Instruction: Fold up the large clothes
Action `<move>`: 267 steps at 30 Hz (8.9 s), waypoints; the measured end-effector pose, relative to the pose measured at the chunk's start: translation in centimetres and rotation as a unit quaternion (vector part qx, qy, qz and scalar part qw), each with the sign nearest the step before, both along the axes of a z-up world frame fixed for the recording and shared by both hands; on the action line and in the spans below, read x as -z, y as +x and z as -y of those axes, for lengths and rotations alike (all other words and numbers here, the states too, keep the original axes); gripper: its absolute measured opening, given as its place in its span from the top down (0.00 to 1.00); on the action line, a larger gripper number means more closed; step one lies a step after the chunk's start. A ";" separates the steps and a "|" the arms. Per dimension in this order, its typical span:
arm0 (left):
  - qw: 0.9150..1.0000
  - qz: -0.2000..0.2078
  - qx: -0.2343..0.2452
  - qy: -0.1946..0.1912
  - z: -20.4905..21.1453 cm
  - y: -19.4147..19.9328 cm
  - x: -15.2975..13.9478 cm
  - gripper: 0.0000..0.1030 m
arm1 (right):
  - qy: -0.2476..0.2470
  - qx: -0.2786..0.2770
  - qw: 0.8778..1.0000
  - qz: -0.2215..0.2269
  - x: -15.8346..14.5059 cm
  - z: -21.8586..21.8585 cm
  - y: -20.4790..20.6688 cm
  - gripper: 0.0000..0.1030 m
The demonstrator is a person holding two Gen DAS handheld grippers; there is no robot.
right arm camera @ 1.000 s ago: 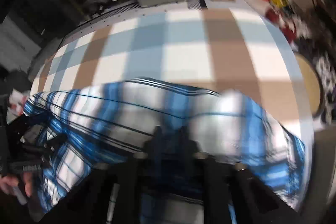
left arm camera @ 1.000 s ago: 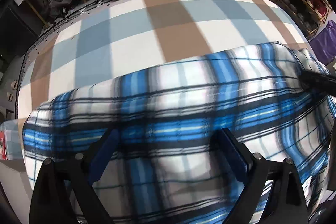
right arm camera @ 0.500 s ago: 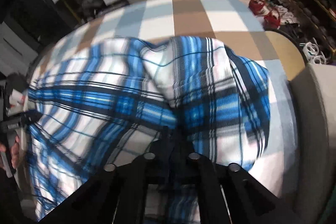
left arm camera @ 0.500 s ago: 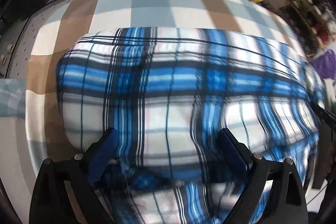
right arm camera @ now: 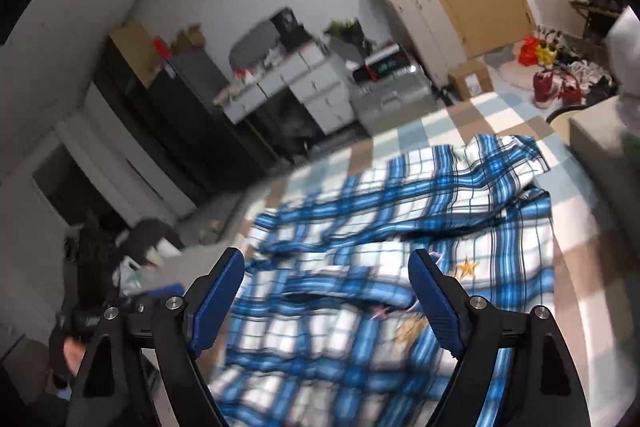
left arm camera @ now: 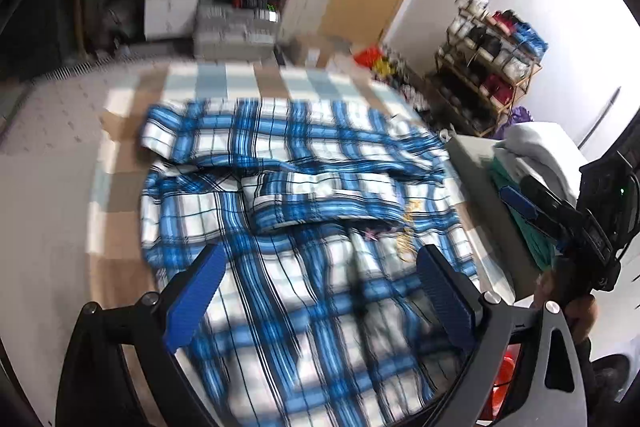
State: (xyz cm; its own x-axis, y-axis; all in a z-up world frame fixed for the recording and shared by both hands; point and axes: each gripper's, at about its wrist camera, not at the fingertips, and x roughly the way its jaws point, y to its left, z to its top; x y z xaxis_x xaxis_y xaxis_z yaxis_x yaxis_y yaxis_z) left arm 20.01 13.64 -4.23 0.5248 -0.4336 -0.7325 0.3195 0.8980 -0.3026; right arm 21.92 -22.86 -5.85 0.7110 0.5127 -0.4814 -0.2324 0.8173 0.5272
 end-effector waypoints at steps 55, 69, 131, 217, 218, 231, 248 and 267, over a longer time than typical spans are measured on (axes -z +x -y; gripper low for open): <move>0.974 0.034 -0.170 0.146 -4.9 -9.2 11.4 0.01 | -0.121 0.148 0.953 0.235 9.4 -4.5 -22.1 0.00; 0.984 0.023 -0.065 0.164 -2.4 -10.3 11.6 0.44 | -0.095 0.138 0.963 0.210 9.8 -4.0 -21.3 0.00; 0.985 0.048 -0.001 0.164 -3.2 -13.0 12.2 0.53 | -0.062 0.152 0.969 0.187 10.2 -3.1 -20.9 0.00; 0.982 -0.007 0.078 0.174 -1.7 -8.0 13.8 0.54 | -0.245 -0.037 0.963 -0.109 11.5 -1.3 -11.2 0.32; 0.981 -0.008 0.072 0.182 -2.1 -7.8 13.8 0.50 | -0.266 -0.032 0.957 -0.114 11.5 -1.1 -11.5 0.32; 0.982 -0.012 0.046 0.184 -4.3 -8.9 13.2 0.37 | -0.181 0.067 0.979 -0.067 7.1 7.8 -15.9 0.21; 0.987 -0.105 -0.035 0.114 -7.6 -7.3 13.7 0.35 | -0.016 -0.026 0.985 -0.170 11.8 5.5 -11.9 0.85; 0.960 -0.207 0.010 -0.191 -10.6 -6.3 14.3 0.32 | 0.019 -0.036 0.978 -0.203 13.4 6.4 -11.8 0.71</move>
